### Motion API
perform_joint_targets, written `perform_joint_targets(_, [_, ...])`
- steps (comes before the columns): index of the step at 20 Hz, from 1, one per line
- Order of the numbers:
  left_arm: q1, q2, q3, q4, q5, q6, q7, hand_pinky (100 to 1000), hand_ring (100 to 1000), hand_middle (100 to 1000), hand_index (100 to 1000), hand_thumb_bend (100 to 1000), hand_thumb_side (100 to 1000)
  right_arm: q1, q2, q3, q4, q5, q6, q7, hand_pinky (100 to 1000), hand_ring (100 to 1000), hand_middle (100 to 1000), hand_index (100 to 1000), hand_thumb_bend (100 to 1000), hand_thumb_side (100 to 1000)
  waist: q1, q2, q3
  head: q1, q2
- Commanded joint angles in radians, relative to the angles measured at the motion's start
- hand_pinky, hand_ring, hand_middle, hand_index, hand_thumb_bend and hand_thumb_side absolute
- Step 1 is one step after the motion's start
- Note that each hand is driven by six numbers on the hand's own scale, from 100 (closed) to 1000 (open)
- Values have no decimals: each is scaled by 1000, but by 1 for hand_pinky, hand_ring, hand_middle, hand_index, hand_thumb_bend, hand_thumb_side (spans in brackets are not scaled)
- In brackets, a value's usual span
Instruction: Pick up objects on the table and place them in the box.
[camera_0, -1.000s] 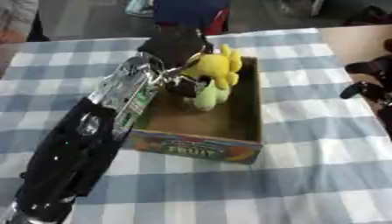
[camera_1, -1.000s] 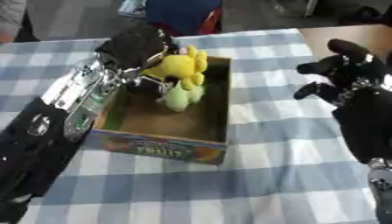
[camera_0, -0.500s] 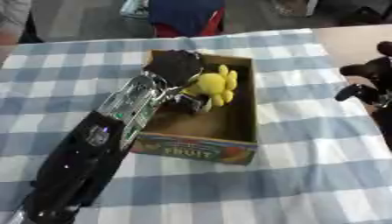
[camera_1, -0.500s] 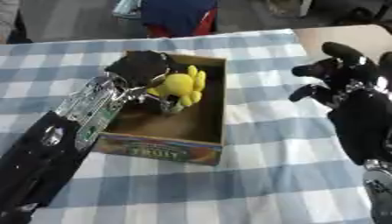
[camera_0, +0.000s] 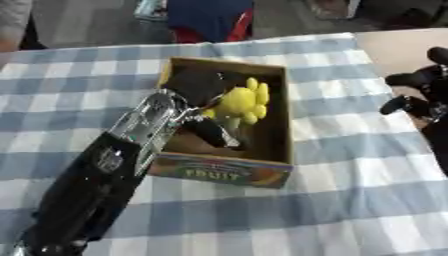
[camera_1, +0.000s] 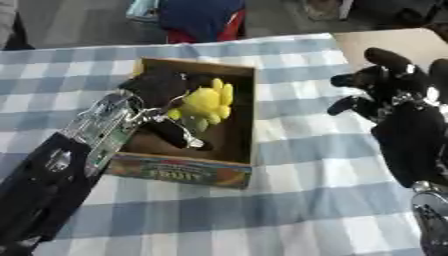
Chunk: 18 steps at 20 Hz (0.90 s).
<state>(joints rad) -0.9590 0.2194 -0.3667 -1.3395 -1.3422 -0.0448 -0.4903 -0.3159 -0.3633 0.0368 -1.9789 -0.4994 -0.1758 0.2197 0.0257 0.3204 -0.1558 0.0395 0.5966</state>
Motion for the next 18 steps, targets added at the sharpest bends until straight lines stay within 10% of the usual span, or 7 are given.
perform_joint_targets(1, [-21, 9, 15, -29, 4, -22, -34, 612, 958, 955, 1000, 807, 728, -4, -8, -8, -21, 2, -1, 2, 572, 765, 616, 849, 100, 1000, -3, -21, -2, 1, -11])
perform_joint_targets(8, [-27, 21, 55, -94, 19, 64, 51, 573, 935, 921, 1000, 883, 975, -4, -9, -8, -21, -3, 1, 1, 574, 765, 615, 849, 100, 1000, -2, -26, 2, -1, -11])
perform_joint_targets(18, [-25, 65, 151, -313, 175, 287, 380, 444, 856, 806, 972, 684, 956, 0, -11, -12, -21, -8, -1, -3, 575, 766, 615, 849, 100, 1000, -5, -32, 15, -11, -11])
